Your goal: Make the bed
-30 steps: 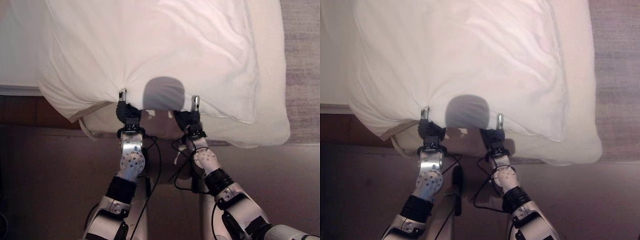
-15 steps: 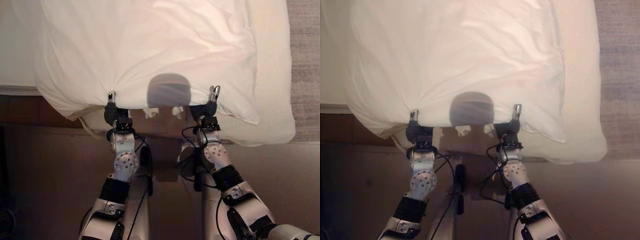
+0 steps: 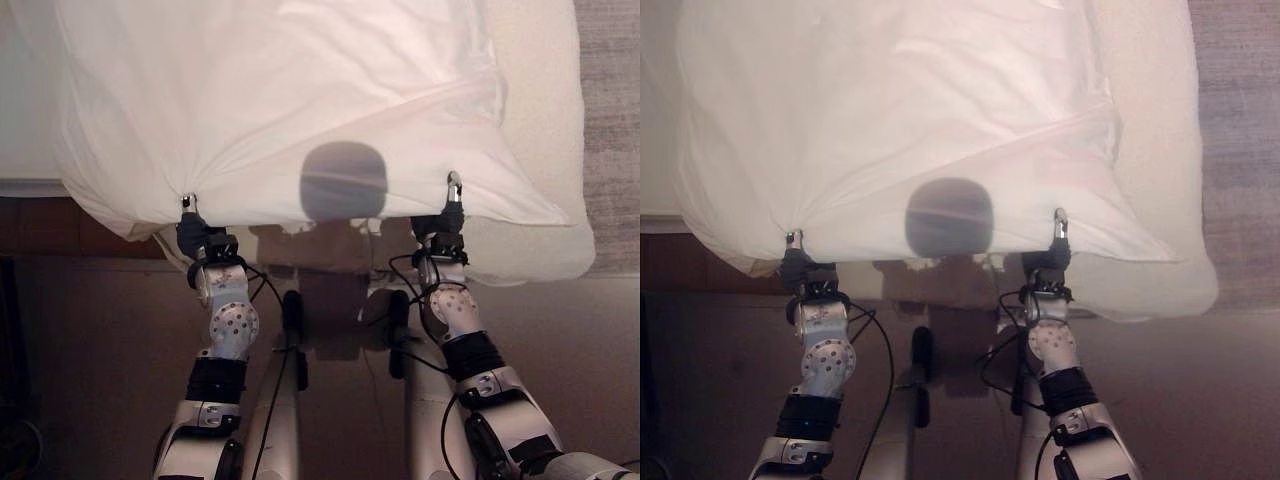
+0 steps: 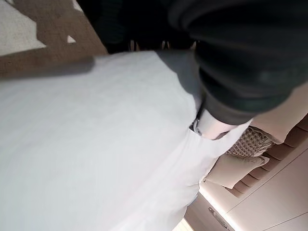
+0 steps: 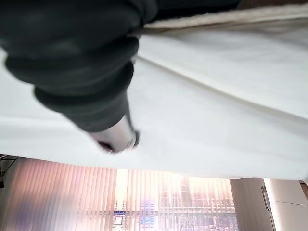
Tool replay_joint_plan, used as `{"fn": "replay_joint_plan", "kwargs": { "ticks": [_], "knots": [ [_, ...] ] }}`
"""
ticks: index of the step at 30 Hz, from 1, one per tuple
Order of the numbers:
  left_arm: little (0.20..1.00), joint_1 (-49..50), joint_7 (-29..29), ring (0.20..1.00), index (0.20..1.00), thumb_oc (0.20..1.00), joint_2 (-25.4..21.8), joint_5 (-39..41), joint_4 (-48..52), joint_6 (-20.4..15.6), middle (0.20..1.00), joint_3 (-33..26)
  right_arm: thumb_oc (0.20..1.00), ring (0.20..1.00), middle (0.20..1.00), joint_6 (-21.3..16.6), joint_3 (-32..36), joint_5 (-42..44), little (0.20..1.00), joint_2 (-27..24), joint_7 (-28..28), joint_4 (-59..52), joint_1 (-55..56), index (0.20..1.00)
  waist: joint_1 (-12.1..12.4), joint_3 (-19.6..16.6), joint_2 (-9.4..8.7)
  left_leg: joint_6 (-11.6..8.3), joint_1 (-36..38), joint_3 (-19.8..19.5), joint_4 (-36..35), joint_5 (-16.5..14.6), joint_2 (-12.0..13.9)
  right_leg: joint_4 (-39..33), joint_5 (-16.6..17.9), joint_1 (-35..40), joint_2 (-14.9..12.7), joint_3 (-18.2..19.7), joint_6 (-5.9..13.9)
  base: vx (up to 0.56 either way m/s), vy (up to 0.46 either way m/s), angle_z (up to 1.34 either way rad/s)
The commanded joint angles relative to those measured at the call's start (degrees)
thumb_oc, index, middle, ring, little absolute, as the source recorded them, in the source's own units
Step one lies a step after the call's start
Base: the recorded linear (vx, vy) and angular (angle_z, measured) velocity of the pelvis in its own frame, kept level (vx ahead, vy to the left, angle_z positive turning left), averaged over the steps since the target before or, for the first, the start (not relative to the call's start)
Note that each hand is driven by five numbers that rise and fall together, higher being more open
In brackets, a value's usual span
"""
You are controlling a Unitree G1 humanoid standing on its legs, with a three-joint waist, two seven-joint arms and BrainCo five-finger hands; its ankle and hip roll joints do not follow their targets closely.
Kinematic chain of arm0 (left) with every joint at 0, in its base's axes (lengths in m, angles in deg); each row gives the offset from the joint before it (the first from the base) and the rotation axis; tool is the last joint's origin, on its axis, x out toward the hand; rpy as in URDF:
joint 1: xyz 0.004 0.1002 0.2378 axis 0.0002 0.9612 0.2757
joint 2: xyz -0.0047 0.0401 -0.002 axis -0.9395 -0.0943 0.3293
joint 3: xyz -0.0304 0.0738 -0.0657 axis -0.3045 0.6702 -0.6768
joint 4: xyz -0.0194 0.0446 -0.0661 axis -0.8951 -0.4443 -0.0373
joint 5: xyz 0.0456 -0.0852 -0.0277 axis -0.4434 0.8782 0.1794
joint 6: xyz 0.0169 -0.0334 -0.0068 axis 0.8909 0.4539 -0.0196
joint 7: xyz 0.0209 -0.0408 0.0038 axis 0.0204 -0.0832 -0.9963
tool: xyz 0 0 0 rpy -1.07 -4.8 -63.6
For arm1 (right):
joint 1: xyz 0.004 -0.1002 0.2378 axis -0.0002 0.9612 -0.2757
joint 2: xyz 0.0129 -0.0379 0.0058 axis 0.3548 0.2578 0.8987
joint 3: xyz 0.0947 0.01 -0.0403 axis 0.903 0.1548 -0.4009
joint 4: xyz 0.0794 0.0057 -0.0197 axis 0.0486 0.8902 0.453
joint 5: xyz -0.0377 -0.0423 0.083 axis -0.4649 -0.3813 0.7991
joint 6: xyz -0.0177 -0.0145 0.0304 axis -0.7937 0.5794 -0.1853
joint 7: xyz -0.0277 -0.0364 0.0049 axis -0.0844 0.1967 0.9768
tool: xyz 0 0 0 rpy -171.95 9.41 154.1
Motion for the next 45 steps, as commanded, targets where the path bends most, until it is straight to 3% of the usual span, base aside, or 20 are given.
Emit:
{"fn": "replay_joint_plan", "kwargs": {
  "ticks": [1,7,8,9,10,18,25,37,45],
  "knots": [
    [0.200,3.2,-1.7,0.200,0.200,0.200,-4.5,-3.9,2.6,-7.8,0.200,-9.4,0.200,0.200,0.200,-2.6,5.8,-3.0,0.200,-2.0,-3.7,-5.9,2.9,0.200,0.1,-6.0,0.81,3.44,-3.6,1.4,1.7,-1.1,-3.0,-5.1,2.1,0.0,1.3,-0.4,1.80,0.00,0.000,0.00],
    [0.200,4.0,0.4,0.200,0.200,0.200,-3.1,-2.2,4.0,-7.3,0.200,-8.0,0.200,0.200,0.200,-1.2,3.3,-4.6,0.200,-1.8,-5.7,-10.7,4.6,0.200,-0.1,-5.9,0.73,3.44,-3.4,1.4,1.5,-1.0,-2.9,-5.2,2.3,0.0,1.5,-0.2,1.75,0.00,0.000,0.00],
    [0.448,4.6,1.5,0.448,0.448,0.448,-2.8,-1.4,4.4,-6.9,0.448,-7.2,0.200,0.200,0.200,-0.9,2.6,-4.7,0.200,-1.6,-6.6,-12.4,5.1,0.200,-0.2,-5.7,0.58,3.42,-3.4,1.3,1.5,-1.0,-2.9,-5.2,2.3,0.0,1.6,-0.2,1.70,0.00,0.000,0.00],
    [0.633,4.7,1.7,0.633,0.633,0.633,-2.8,-1.3,4.4,-6.9,0.633,-7.2,0.200,0.200,0.200,-1.0,2.5,-4.8,0.200,-1.6,-6.5,-12.6,5.3,0.200,-0.2,-5.7,0.58,3.42,-3.4,1.3,1.5,-1.0,-2.9,-5.2,2.3,0.0,1.6,-0.2,1.69,0.00,0.000,0.00],
    [1.000,5.1,2.8,1.000,1.000,1.000,-2.5,0.0,4.6,-6.6,1.000,-6.6,0.200,0.200,0.200,-1.0,2.2,-5.0,0.200,-1.5,-6.9,-14.1,5.6,0.200,-0.3,-5.7,0.53,3.38,-3.4,1.4,1.5,-0.9,-2.9,-5.2,2.3,0.0,1.6,-0.2,1.70,0.00,0.000,0.00],
    [1.000,9.2,9.7,1.000,1.000,1.000,-0.6,9.2,1.9,-5.7,1.000,-3.9,0.200,0.200,0.200,-2.0,-2.6,-7.6,0.200,-1.7,-8.7,-29.2,10.5,0.200,-1.2,-5.2,-0.52,3.27,-2.9,1.9,1.2,-0.8,-2.6,-5.5,2.6,0.4,2.1,0.2,1.62,0.00,0.000,0.00],
    [1.000,7.6,14.4,1.000,1.000,1.000,0.3,14.2,-2.6,-5.3,1.000,-2.2,0.200,0.200,0.200,-2.1,-5.6,-8.9,0.200,-3.2,-10.4,-36.1,12.6,0.200,-2.3,-4.9,-2.03,2.90,-2.4,2.5,1.3,-0.7,-2.1,-5.6,3.0,0.7,2.4,0.8,1.72,0.00,0.000,0.00],
    [1.000,-2.7,21.7,1.000,1.000,1.000,-0.9,18.0,-7.9,-6.5,1.000,-0.8,0.200,0.200,0.200,-2.4,-8.0,-6.5,0.200,-2.6,-12.3,-35.7,13.5,0.200,-4.2,-6.0,-3.84,2.53,-2.8,2.9,2.1,-1.1,-1.5,-5.0,3.0,0.1,3.0,1.5,1.63,0.00,-0.002,-0.02],
    [1.000,-5.4,22.1,1.000,1.000,1.000,-1.9,18.4,-8.2,-8.0,1.000,-1.2,0.200,0.200,0.200,-2.3,-8.2,-5.3,0.200,-2.6,-12.7,-34.0,13.5,0.200,-4.6,-6.6,-4.13,2.33,-3.0,3.1,2.4,-1.3,-1.3,-5.0,2.9,0.0,3.2,1.6,1.69,0.00,0.001,-0.02]
  ]
}}
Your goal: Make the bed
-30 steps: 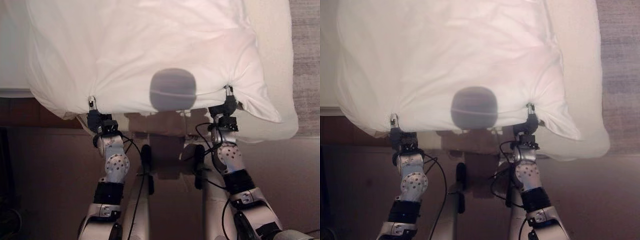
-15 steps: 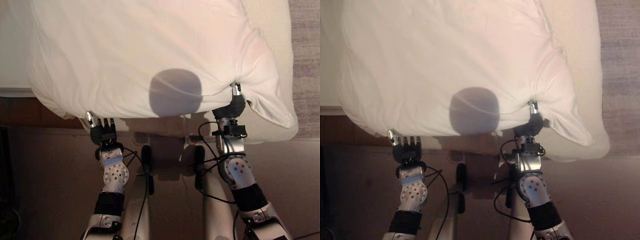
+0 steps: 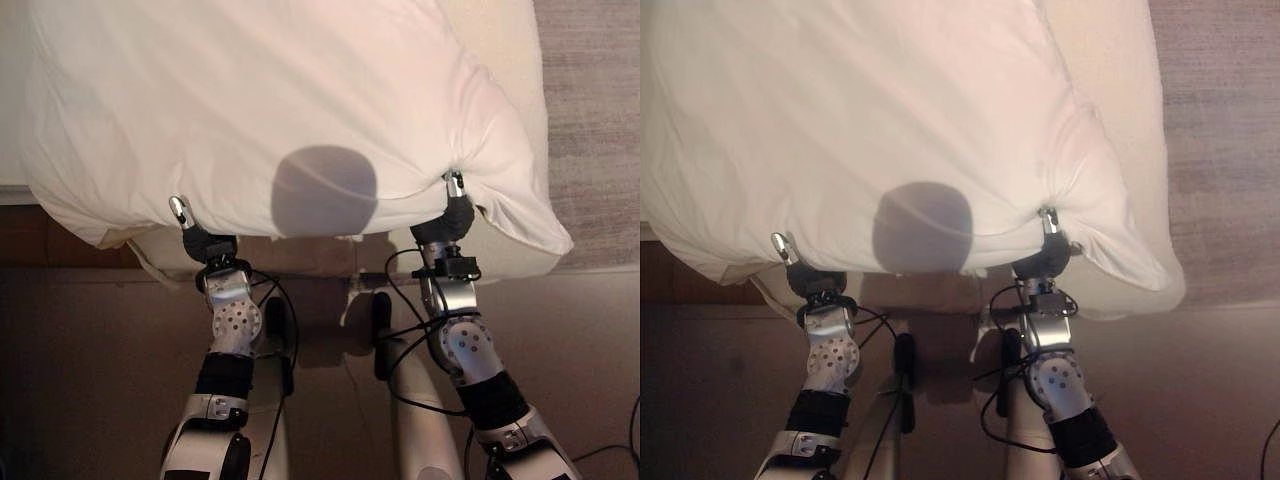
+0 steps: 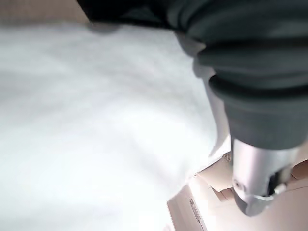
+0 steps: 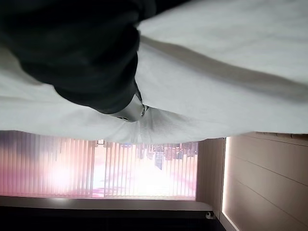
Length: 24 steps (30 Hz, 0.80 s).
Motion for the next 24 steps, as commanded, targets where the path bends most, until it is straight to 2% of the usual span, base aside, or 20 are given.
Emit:
{"fn": "replay_joint_plan", "kwargs": {
  "ticks": [1,5,6,7,13,17,20,22,23,24],
  "knots": [
    [1.000,-3.0,2.3,1.000,1.000,1.000,-3.7,-1.2,-0.5,-2.9,1.000,-1.4,0.200,0.200,0.200,-1.8,1.9,0.6,0.200,1.1,-6.5,-7.2,2.2,0.200,-1.5,-5.7,0.23,2.24,-3.1,1.5,1.2,-0.7,-1.5,-4.5,2.3,-0.2,2.6,0.0,1.27,0.00,0.000,0.00],
    [1.000,-2.9,2.0,1.000,1.000,1.000,-4.1,-1.8,0.0,-3.3,1.000,-2.1,0.200,0.200,0.200,-1.5,2.2,0.8,0.200,1.0,-6.5,-6.8,2.4,0.200,-1.4,-6.0,0.33,2.26,-3.2,1.5,1.4,-0.7,-1.6,-4.3,2.3,-0.3,2.7,0.0,1.27,0.00,0.000,0.00],
    [0.645,-2.8,1.4,0.645,0.645,0.645,-4.3,-2.4,0.1,-3.7,0.645,-2.3,0.200,0.200,0.200,-1.6,2.3,0.9,0.200,0.9,-6.6,-6.6,2.6,0.200,-1.4,-6.0,0.42,2.18,-3.2,1.5,1.3,-0.7,-1.6,-4.4,2.2,-0.2,2.7,0.0,1.24,0.00,0.000,0.00],
    [0.200,-2.7,1.0,0.200,0.200,0.200,-4.5,-2.9,-0.1,-3.7,0.200,-2.4,0.200,0.200,0.200,-1.6,2.4,0.9,0.200,0.9,-6.5,-6.4,2.7,0.200,-1.3,-6.0,0.52,2.07,-3.0,1.5,1.2,-0.6,-1.6,-4.5,2.2,-0.2,2.8,0.0,1.24,0.00,0.000,0.00],
    [0.200,-1.7,0.3,0.200,0.200,0.200,-4.8,-3.8,-0.2,-4.1,0.200,-3.3,0.200,0.200,0.200,-1.7,2.8,1.2,0.200,0.6,-6.3,-5.3,3.1,0.200,-1.0,-5.6,1.00,2.30,-0.8,1.6,-0.3,-0.2,-1.7,-4.2,1.8,1.2,3.2,0.5,1.24,0.00,-0.005,0.00],
    [0.200,1.2,-0.1,0.200,0.200,0.200,-4.4,-4.2,0.0,-3.8,0.200,-4.8,0.200,0.200,0.200,-1.0,3.4,0.9,0.200,-0.1,-5.2,-3.6,4.2,0.200,-0.3,-5.2,2.07,2.74,2.8,1.6,-2.7,0.4,-1.9,-3.8,0.5,3.3,3.8,1.2,0.91,0.04,-0.059,-0.07],
    [0.200,4.9,-0.5,0.200,0.200,0.200,-3.4,-5.0,0.7,-3.4,0.200,-6.0,0.200,0.200,0.200,-1.3,5.2,-0.4,0.200,-0.6,-2.7,-1.6,6.2,0.200,0.1,-5.7,3.31,2.03,6.4,1.1,-6.1,2.3,-1.7,-4.4,-0.8,6.1,4.4,1.2,0.30,0.05,-0.103,-0.17],
    [0.200,5.8,-0.6,0.200,0.200,0.200,-3.2,-5.5,1.1,-3.1,0.200,-5.9,0.200,0.200,0.200,-1.5,6.0,-0.6,0.200,-0.3,-2.0,-1.1,6.9,0.200,0.2,-5.6,3.33,1.43,7.2,0.6,-5.8,2.8,-1.8,-5.2,-1.2,7.9,4.6,0.9,0.01,0.06,-0.130,-0.18],
    [0.200,7.0,-0.5,0.200,0.200,0.200,-3.0,-6.2,2.2,-3.3,0.200,-6.4,0.200,0.200,0.200,-1.8,6.5,-0.6,0.200,-0.2,-0.8,1.0,7.4,0.200,1.4,-4.6,1.90,0.28,7.6,-3.0,-1.9,2.6,-3.2,-5.8,-1.8,10.3,5.4,1.3,-0.68,0.05,-0.142,-0.01],
    [0.200,7.0,-0.5,0.200,0.200,0.200,-3.0,-6.2,2.3,-3.3,0.200,-6.4,0.200,0.200,0.200,-1.8,6.5,-0.5,0.200,-0.1,-0.8,1.0,7.4,0.200,1.4,-4.5,1.92,0.27,7.4,-3.1,-1.8,2.7,-3.2,-6.0,-1.5,10.3,5.4,1.2,-0.71,0.03,-0.103,0.08]
  ]
}}
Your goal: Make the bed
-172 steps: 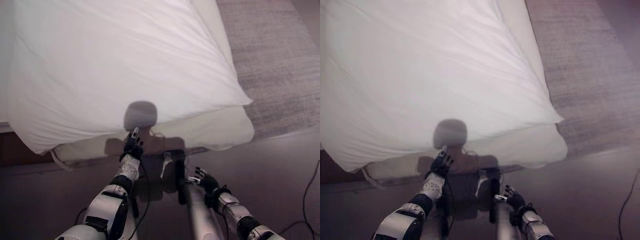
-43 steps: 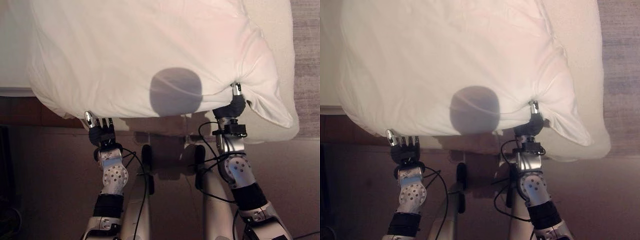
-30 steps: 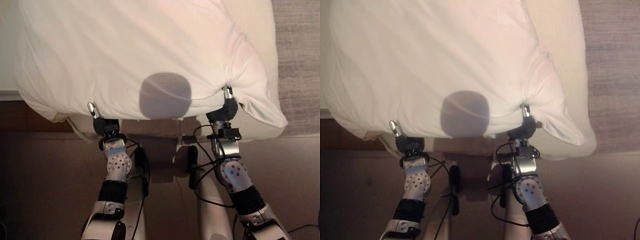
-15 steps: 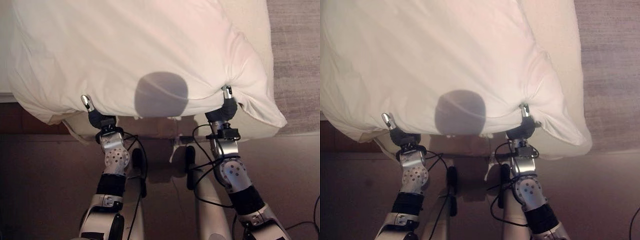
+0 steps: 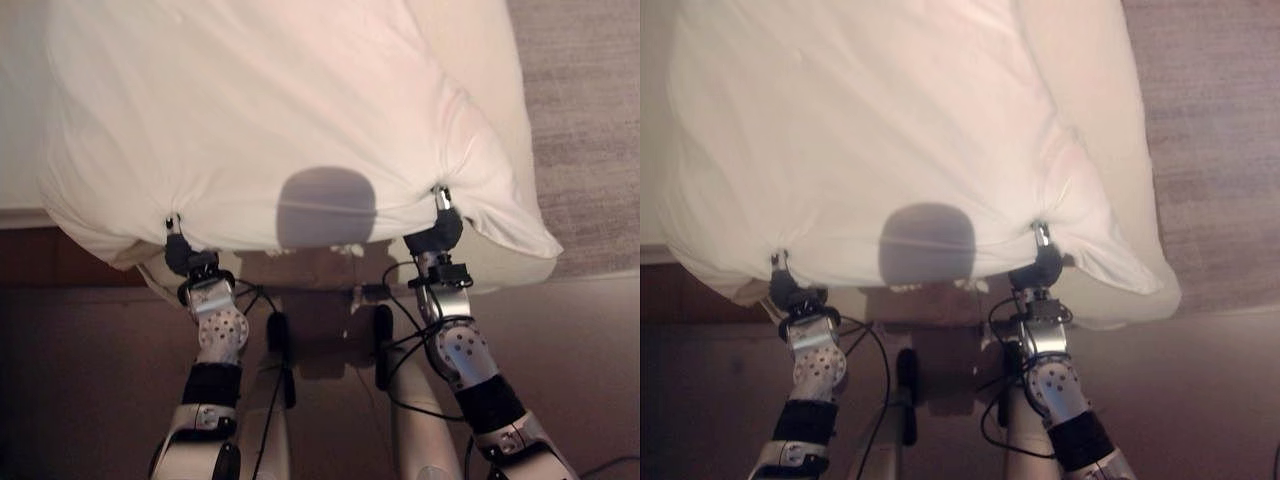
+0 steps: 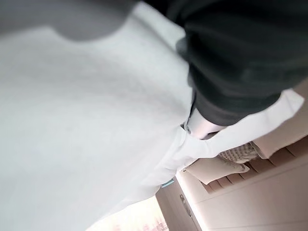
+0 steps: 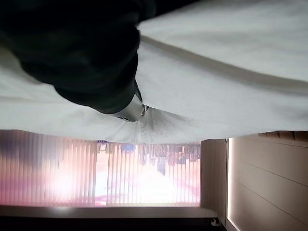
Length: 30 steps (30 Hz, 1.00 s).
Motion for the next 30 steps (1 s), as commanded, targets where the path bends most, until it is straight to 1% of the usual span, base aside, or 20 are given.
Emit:
{"fn": "replay_joint_plan", "kwargs": {
  "ticks": [1,2,3,4,5,7,9,11,12,13,14,16,18,19,22,23,25,26,28,30],
  "knots": [
    [0.200,1.2,1.1,0.200,0.200,0.200,-1.6,-5.0,2.8,-2.9,0.200,-4.7,0.200,0.200,0.200,-4.1,7.5,-1.4,0.200,-0.6,-1.4,-3.4,3.7,0.200,0.8,-3.9,0.66,-0.09,-2.5,-9.3,4.2,3.3,-5.1,-5.4,0.0,4.0,4.8,-0.2,-1.10,0.04,-0.077,0.05],
    [0.200,2.3,1.2,0.200,0.200,0.200,-1.3,-4.7,3.8,-3.5,0.200,-5.9,0.200,0.200,0.200,-4.6,8.9,-1.0,0.200,-0.8,-0.6,-1.6,4.1,0.200,0.7,-4.0,-0.58,0.36,-1.0,-10.9,1.8,3.1,-1.0,-4.4,-1.6,4.9,4.4,0.0,-1.20,0.04,-0.081,-0.03],
    [0.200,2.4,1.1,0.200,0.200,0.200,-1.3,-4.8,3.9,-3.5,0.200,-5.9,0.200,0.200,0.200,-4.6,9.0,-1.0,0.200,-0.7,-0.7,-1.5,4.1,0.200,0.6,-4.1,-0.60,0.31,-1.0,-10.9,1.4,3.6,-1.0,-4.5,-1.3,4.8,4.4,0.0,-1.26,0.09,-0.022,-0.01],
    [0.200,3.0,1.1,0.200,0.200,0.200,-1.7,-5.4,4.5,-3.5,0.200,-6.2,0.200,0.200,0.200,-4.8,9.2,-1.1,0.200,-0.9,-0.4,-1.0,4.4,0.200,0.9,-4.3,-1.12,0.22,0.5,-12.7,-0.8,4.4,1.8,-3.9,-2.0,5.3,4.4,0.6,-0.85,0.09,0.200,0.12],
    [0.200,3.4,0.9,0.200,0.200,0.200,-2.2,-5.7,5.3,-4.0,0.200,-6.4,0.200,0.200,0.200,-5.4,9.8,-1.6,0.200,-0.7,0.5,-0.7,4.9,0.200,1.3,-4.9,-1.33,0.12,2.2,-16.6,-6.9,7.2,5.4,-3.4,-2.0,5.0,4.4,2.4,-0.05,0.11,0.194,0.20],
    [0.200,3.6,0.8,0.200,0.200,0.200,-2.5,-6.0,5.4,-4.2,0.200,-6.9,0.200,0.200,0.200,-5.5,10.6,-1.4,0.200,-0.8,0.6,0.4,5.1,0.200,1.8,-5.2,-1.19,-0.64,3.2,-18.5,-11.0,9.4,7.0,-3.4,-2.1,5.1,4.2,3.4,0.58,0.07,0.404,0.04],
    [0.200,3.7,1.2,0.200,0.200,0.200,-3.3,-5.8,5.0,-4.1,0.200,-7.5,0.200,0.200,0.200,-5.4,11.2,-1.2,0.200,-1.0,0.8,1.2,5.4,0.200,2.1,-5.3,-0.98,-1.28,3.8,-19.5,-11.3,9.3,6.5,-4.2,-1.0,5.2,2.9,5.4,1.95,0.03,0.548,-0.09],
    [0.200,2.4,2.2,0.200,0.200,0.200,-4.7,-5.4,4.8,-3.8,0.200,-4.9,0.200,0.200,0.200,-6.1,11.5,-2.5,0.200,-0.7,2.0,0.4,7.1,0.200,1.2,-4.7,-1.78,-0.02,1.1,-11.6,-1.5,0.6,2.3,-10.9,5.0,8.2,-4.1,6.1,6.13,0.00,0.594,-0.09],
    [0.200,2.3,2.2,0.200,0.200,0.200,-4.8,-5.4,4.8,-3.8,0.200,-4.8,0.200,0.200,0.200,-6.1,11.5,-2.6,0.200,-0.6,2.1,0.3,7.1,0.200,1.2,-4.7,-1.88,0.15,0.6,-11.6,-0.9,0.6,2.1,-11.4,5.5,8.2,-4.4,6.2,6.34,0.00,0.580,0.09],
    [0.200,2.1,3.0,0.200,0.200,0.200,-5.3,-5.5,4.9,-3.0,0.200,-3.6,0.200,0.200,0.200,-6.2,12.1,-2.8,0.200,-0.1,2.6,0.3,7.6,0.200,1.1,-4.4,-2.15,0.69,-1.5,-10.5,4.3,-2.2,-0.3,-15.0,8.9,9.8,-6.9,6.2,6.58,0.06,0.705,0.14],
    [0.200,3.1,3.7,0.200,0.200,0.200,-5.8,-6.6,5.4,-2.5,0.200,-3.1,0.200,0.200,0.200,-5.9,12.5,-3.1,0.200,0.5,3.3,1.9,8.0,0.200,0.9,-4.3,-2.17,3.02,-3.1,-9.4,10.8,-7.5,-4.0,-20.1,18.4,11.3,-11.7,7.2,6.27,0.10,0.937,0.23],
    [0.200,4.2,3.7,0.200,0.200,0.200,-5.6,-7.0,6.1,-2.4,0.200,-2.4,0.200,0.200,0.200,-5.7,12.1,-3.1,0.200,1.6,3.3,1.8,8.1,0.200,0.9,-4.5,-2.04,4.58,-4.1,-8.6,12.7,-9.0,-5.1,-22.7,21.4,11.3,-13.5,6.5,6.14,0.08,0.697,0.12],
    [0.200,5.9,3.5,0.200,0.200,0.200,-5.1,-8.6,6.3,-1.7,0.200,-1.5,0.200,0.200,0.200,-5.2,10.8,-3.9,0.200,2.5,3.4,2.4,8.7,0.200,0.9,-4.8,-1.39,6.72,-2.9,-7.1,12.0,-9.7,-7.0,-20.5,15.4,11.7,-8.8,5.9,3.68,0.05,0.576,-0.32],
    [0.200,5.9,3.6,0.200,0.200,0.200,-5.1,-8.6,6.2,-1.7,0.200,-1.5,0.200,0.200,0.200,-5.2,10.8,-3.9,0.200,2.4,3.3,2.4,8.6,0.200,0.8,-4.8,-1.47,6.70,-3.0,-7.1,11.8,-9.4,-7.1,-20.1,15.3,11.3,-8.9,5.9,3.67,-0.03,0.338,-0.70],
    [0.200,7.3,4.1,0.200,0.200,0.200,-4.6,-9.1,6.3,0.2,0.200,-1.5,0.200,0.200,0.200,-4.6,10.1,-3.9,0.200,2.1,2.9,4.6,8.4,0.200,0.8,-4.3,-1.87,7.71,-0.1,-5.5,5.9,-7.0,-9.8,-15.3,7.5,8.5,1.7,2.9,1.66,-0.04,0.327,-0.42],
    [0.200,7.7,3.3,0.200,0.200,0.200,-4.5,-10.4,6.3,1.2,0.200,-0.7,0.200,0.200,0.200,-4.5,9.4,-4.5,0.200,1.8,2.7,5.3,8.6,0.200,0.9,-4.4,-2.27,7.97,1.5,-5.3,1.9,-5.4,-11.3,-12.4,5.0,8.1,7.8,1.3,0.83,-0.03,0.265,-0.24],
    [0.200,7.8,2.7,0.200,0.200,0.200,-4.4,-11.1,6.0,1.6,0.200,-0.5,0.200,0.200,0.200,-4.5,9.1,-4.7,0.200,1.8,2.6,5.8,8.8,0.200,0.8,-4.7,-2.57,7.99,2.7,-5.1,-0.4,-4.3,-12.0,-10.8,3.8,8.2,10.4,1.3,0.25,0.00,0.120,-0.05],
    [0.200,8.0,2.0,0.200,0.200,0.200,-4.3,-12.6,5.3,2.4,0.200,0.6,0.200,0.200,0.200,-4.4,8.9,-5.0,0.200,1.4,2.5,6.2,9.3,0.200,0.8,-5.2,-2.46,8.15,3.4,-5.5,-2.1,-3.0,-13.5,-8.2,2.2,8.3,14.8,2.1,-1.03,0.01,0.030,0.10],
    [0.200,8.3,1.8,0.200,0.200,0.200,-3.9,-12.8,5.3,2.7,0.200,1.2,0.200,0.200,0.200,-4.3,8.9,-5.4,0.200,0.9,2.5,6.6,10.1,0.200,0.7,-5.5,-2.22,8.27,4.1,-5.9,-2.8,-2.6,-14.2,-5.8,0.9,8.3,15.8,3.0,-1.91,0.01,0.018,0.05],
    [0.200,9.0,2.3,0.200,0.200,0.200,-2.7,-13.1,5.1,3.4,0.200,1.9,0.200,0.200,0.200,-3.5,9.2,-5.6,0.200,0.0,2.9,7.4,11.1,0.200,0.5,-6.0,-1.10,8.06,3.4,-6.0,-1.9,-2.6,-14.7,-7.8,1.0,9.8,13.8,2.9,-2.76,-0.03,-0.001,0.08]
  ]
}}
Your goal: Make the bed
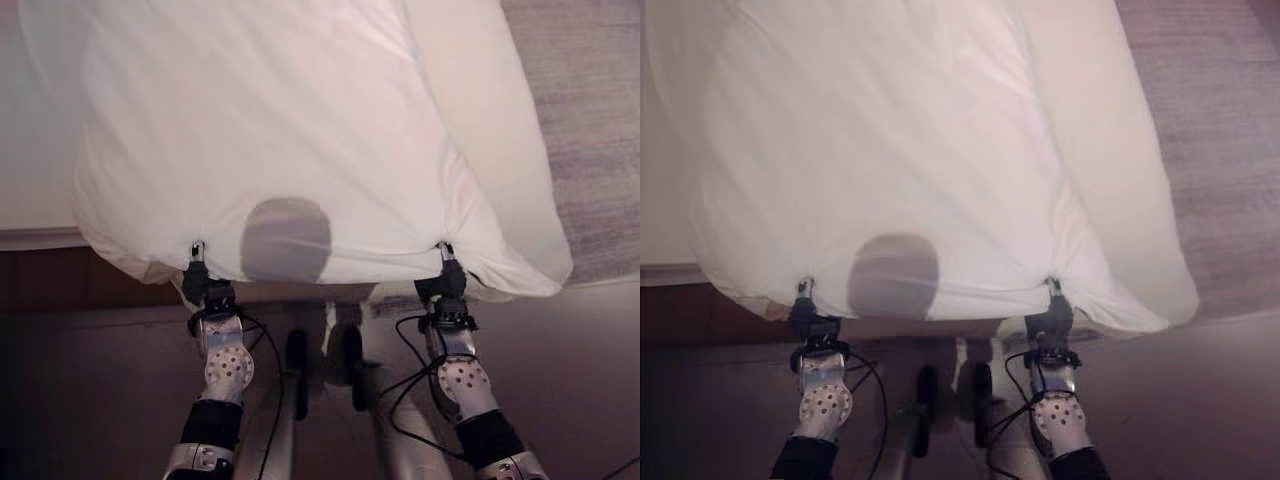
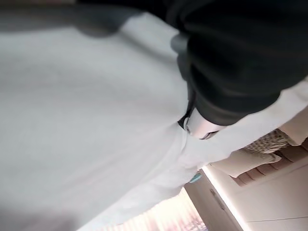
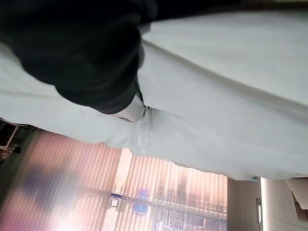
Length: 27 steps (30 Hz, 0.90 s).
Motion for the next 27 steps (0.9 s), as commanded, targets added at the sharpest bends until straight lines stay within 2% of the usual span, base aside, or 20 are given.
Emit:
{"fn": "replay_joint_plan", "kwargs": {
  "ticks": [1,4,6,9,10,11,13,14,15,17,18,19,20,21,22,23,24,25,26,27],
  "knots": [
    [0.200,1.4,1.4,0.200,0.200,0.200,-1.4,-5.5,4.9,-1.3,0.200,-2.7,0.200,0.200,0.200,-2.0,4.1,-3.0,0.200,-4.0,-2.4,-2.3,3.7,0.200,-1.2,-5.2,1.94,-0.35,0.2,-2.6,-3.6,0.6,-4.9,-8.0,3.4,5.3,3.4,-1.6,1.06,-0.08,-0.088,0.21],
    [0.200,1.9,0.8,0.200,0.200,0.200,0.5,-4.0,4.5,-1.8,0.200,-2.1,0.200,0.200,0.200,-1.8,4.6,-3.5,0.200,-5.1,-1.7,-0.6,3.8,0.200,-1.5,-4.9,3.62,-1.77,-0.6,-1.7,-1.4,1.0,-4.1,-10.6,4.0,6.5,2.8,-2.3,0.94,-0.07,-0.109,0.12],
    [0.200,1.1,0.5,0.200,0.200,0.200,1.2,-4.2,3.7,-1.6,0.200,-1.3,0.200,0.200,0.200,-1.8,5.7,-4.0,0.200,-6.0,-1.0,0.2,3.3,0.200,-1.7,-3.8,4.36,-5.22,-3.7,-1.2,4.1,3.6,-4.5,-12.2,4.0,7.9,1.4,-3.4,0.75,-0.10,-0.096,0.42],
    [0.200,1.1,0.2,0.200,0.200,0.200,1.5,-4.4,3.8,-1.8,0.200,-1.6,0.200,0.200,0.200,-1.6,5.8,-4.0,0.200,-6.3,-1.0,1.4,3.0,0.200,-1.7,-4.2,4.07,-4.55,-3.3,-2.1,3.4,2.6,-4.5,-12.2,4.2,7.9,1.1,-3.2,0.82,-0.04,-0.026,0.42],
    [0.200,1.3,-0.2,0.200,0.200,0.200,1.7,-4.6,3.8,-2.0,0.200,-2.0,0.200,0.200,0.200,-1.9,5.7,-4.2,0.200,-6.3,-0.8,1.1,3.1,0.200,-1.8,-4.2,3.65,-3.82,-2.4,-1.5,3.1,1.6,-1.9,-11.8,3.8,7.9,0.5,-2.9,0.86,-0.06,0.008,0.03],
    [0.200,1.7,-0.1,0.200,0.200,0.200,1.3,-5.5,4.9,-2.0,0.200,-2.3,0.200,0.200,0.200,-1.6,5.7,-4.2,0.200,-6.6,-0.9,1.7,2.4,0.200,-1.4,-4.5,2.79,-3.13,-1.5,-3.4,1.4,2.1,2.1,-11.1,3.4,7.2,-0.5,-2.6,0.98,-0.05,0.018,0.05],
    [0.200,1.8,-0.1,0.200,0.200,0.200,1.3,-5.5,5.0,-2.0,0.200,-2.3,0.200,0.200,0.200,-1.6,5.7,-4.2,0.200,-6.6,-0.9,1.8,2.4,0.200,-1.5,-4.6,2.73,-3.16,-1.4,-3.4,1.1,2.2,2.1,-11.1,3.3,7.1,-0.5,-2.6,0.95,-0.03,0.061,0.03],
    [0.200,1.8,-1.0,0.200,0.200,0.200,0.5,-6.1,6.5,-3.0,0.200,-3.1,0.200,0.200,0.200,-1.8,5.5,-3.7,0.200,-6.5,-1.2,2.5,2.4,0.200,-1.0,-4.8,2.10,-3.58,1.5,-8.8,-6.2,7.0,9.5,-7.8,1.8,5.2,-1.5,-2.0,0.77,-0.02,0.092,0.02],
    [0.200,1.9,-1.0,0.200,0.200,0.200,0.6,-6.2,6.5,-3.0,0.200,-3.1,0.200,0.200,0.200,-1.8,5.5,-3.7,0.200,-6.6,-1.3,2.5,2.4,0.200,-1.1,-4.8,2.09,-3.66,1.8,-8.8,-6.7,7.2,9.5,-7.6,1.7,5.1,-1.5,-2.0,0.69,-0.01,0.191,0.00],
    [0.200,2.0,-1.8,0.200,0.200,0.200,-0.2,-6.7,6.8,-3.6,0.200,-4.0,0.200,0.200,0.200,-2.0,5.7,-3.0,0.200,-6.1,-1.1,3.3,2.1,0.200,-0.1,-5.0,2.72,-6.11,4.0,-11.4,-14.5,13.1,15.4,-3.9,-0.1,3.4,-2.6,-1.4,1.32,0.02,0.381,0.10],
    [0.200,1.9,-2.0,0.200,0.200,0.200,-0.3,-6.5,6.6,-3.8,0.200,-4.2,0.200,0.200,0.200,-2.1,5.8,-2.8,0.200,-5.9,-1.0,3.3,1.8,0.200,0.3,-5.2,3.09,-7.27,4.4,-11.9,-17.5,14.8,16.9,-3.4,-0.4,3.0,-3.2,-1.1,2.04,0.01,0.354,0.13],
    [0.200,1.9,-2.0,0.200,0.200,0.200,-0.4,-6.5,6.6,-3.8,0.200,-4.2,0.200,0.200,0.200,-2.1,5.8,-2.7,0.200,-5.9,-1.0,3.4,1.8,0.200,0.3,-5.3,3.12,-7.34,4.7,-11.8,-18.1,15.1,17.0,-3.3,-0.4,2.9,-3.1,-1.1,2.01,0.02,0.479,0.03],
    [0.200,2.0,-1.7,0.200,0.200,0.200,-0.8,-6.5,6.2,-3.6,0.200,-4.5,0.200,0.200,0.200,-2.1,5.6,-2.6,0.200,-5.9,-1.0,3.1,1.6,0.200,0.7,-5.5,3.93,-8.78,5.0,-10.4,-19.9,15.5,18.1,-3.6,0.0,3.0,-4.9,-0.3,3.78,0.01,0.339,0.01],
    [0.200,2.0,-1.6,0.200,0.200,0.200,-0.8,-6.4,6.2,-3.6,0.200,-4.5,0.200,0.200,0.200,-2.1,5.6,-2.5,0.200,-5.9,-1.0,3.1,1.6,0.200,0.8,-5.5,3.89,-8.75,5.1,-10.3,-19.9,15.5,18.1,-3.7,0.1,3.1,-4.9,-0.2,3.82,0.01,0.752,0.00],
    [0.200,1.8,-0.4,0.200,0.200,0.200,-0.8,-5.0,5.6,-3.7,0.200,-4.3,0.200,0.200,0.200,-1.8,5.2,-2.7,0.200,-5.9,-1.4,2.7,1.6,0.200,0.7,-5.2,4.11,-8.11,4.8,-7.1,-15.4,10.7,16.1,-6.0,2.2,4.8,-8.5,0.2,6.33,-0.01,0.416,-0.07],
    [0.200,1.8,-0.3,0.200,0.200,0.200,-0.8,-4.9,5.5,-3.8,0.200,-4.3,0.200,0.200,0.200,-1.8,5.2,-2.7,0.200,-5.9,-1.3,2.7,1.5,0.200,0.7,-5.3,4.12,-8.07,4.5,-7.1,-15.1,10.7,16.0,-6.2,2.5,4.7,-8.5,0.2,6.38,0.05,0.844,-0.17],
    [0.200,1.4,0.4,0.200,0.200,0.200,-1.5,-4.3,4.3,-3.6,0.200,-2.9,0.200,0.200,0.200,-2.1,5.5,-2.8,0.200,-5.3,-1.5,1.9,1.8,0.200,0.2,-5.5,3.33,-7.10,2.5,-3.3,-5.9,4.4,12.2,-13.1,8.2,8.0,-14.2,0.9,9.31,0.04,0.442,-0.18],
    [0.200,1.4,0.4,0.200,0.200,0.200,-1.6,-4.3,4.3,-3.6,0.200,-2.9,0.200,0.200,0.200,-2.1,5.6,-2.8,0.200,-5.3,-1.4,1.9,1.8,0.200,0.2,-5.6,3.29,-7.00,2.2,-3.3,-5.6,4.4,12.1,-13.4,8.5,7.9,-14.3,0.9,9.41,0.11,0.905,-0.13],
    [0.200,2.4,1.5,0.200,0.200,0.200,-2.2,-3.1,3.7,-2.7,0.200,-1.8,0.200,0.200,0.200,-1.7,6.1,-3.3,0.200,-4.9,-1.6,0.5,2.3,0.200,0.3,-5.8,2.77,-5.08,-0.1,-3.9,-0.5,0.3,7.6,-18.9,16.0,9.0,-19.3,1.3,9.22,0.05,0.482,0.10],
    [0.200,2.4,1.6,0.200,0.200,0.200,-2.2,-3.0,3.7,-2.7,0.200,-1.8,0.200,0.200,0.200,-1.7,6.1,-3.3,0.200,-4.8,-1.5,0.4,2.3,0.200,0.3,-5.9,2.73,-4.98,-0.3,-3.8,-0.1,0.1,7.6,-19.2,16.2,9.1,-19.4,1.3,9.29,0.08,0.704,0.27]
  ]
}}
